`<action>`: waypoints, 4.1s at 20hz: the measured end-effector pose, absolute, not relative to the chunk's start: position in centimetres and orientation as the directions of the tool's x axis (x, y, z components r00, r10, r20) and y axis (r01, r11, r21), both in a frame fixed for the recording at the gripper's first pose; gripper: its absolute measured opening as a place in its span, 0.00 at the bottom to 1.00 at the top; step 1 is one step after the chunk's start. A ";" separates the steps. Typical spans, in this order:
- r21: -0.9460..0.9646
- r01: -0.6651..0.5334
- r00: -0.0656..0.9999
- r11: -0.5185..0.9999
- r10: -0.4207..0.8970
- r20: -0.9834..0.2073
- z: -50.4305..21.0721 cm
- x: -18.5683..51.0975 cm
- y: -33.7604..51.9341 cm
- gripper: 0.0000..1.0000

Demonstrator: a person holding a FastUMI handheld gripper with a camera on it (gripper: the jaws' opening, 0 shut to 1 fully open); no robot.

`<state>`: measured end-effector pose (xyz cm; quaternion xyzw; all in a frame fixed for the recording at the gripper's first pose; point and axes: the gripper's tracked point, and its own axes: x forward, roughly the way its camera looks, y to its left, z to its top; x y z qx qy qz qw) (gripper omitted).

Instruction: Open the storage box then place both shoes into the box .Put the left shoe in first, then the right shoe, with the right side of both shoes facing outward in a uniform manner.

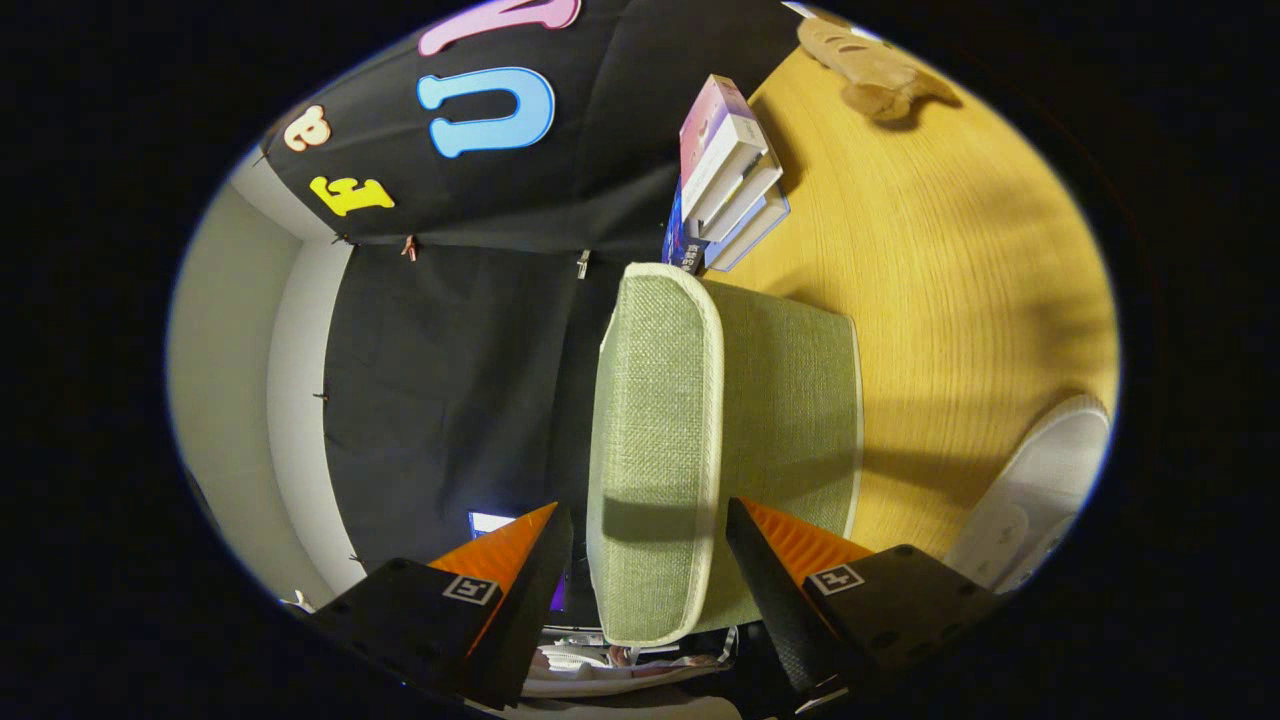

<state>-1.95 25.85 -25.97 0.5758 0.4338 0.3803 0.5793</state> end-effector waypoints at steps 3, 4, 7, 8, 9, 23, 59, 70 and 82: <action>0.995 0.095 0.329 0.013 0.943 -0.044 -26.5 -2.3 26.1 0.79; 0.994 0.104 0.327 -0.020 0.945 -0.016 -26.1 -2.4 25.3 0.64; 0.996 0.062 0.382 -0.069 0.923 0.040 -24.8 -2.3 23.7 0.28; 0.998 0.031 0.408 -0.050 0.912 0.033 -24.3 -2.1 23.3 0.11; 0.999 0.006 0.411 -0.041 0.911 0.035 -23.7 -2.4 23.2 0.06; 0.959 -0.268 0.420 0.089 0.907 0.033 -6.3 -1.3 30.1 0.06; 0.662 -0.304 0.718 0.685 0.622 -0.314 -10.9 -0.6 26.2 0.96; 0.360 -0.113 0.631 0.926 0.347 -0.694 -25.1 -10.3 13.2 0.97; 0.143 -0.162 0.446 0.976 0.202 -0.872 -37.0 -14.9 10.9 0.76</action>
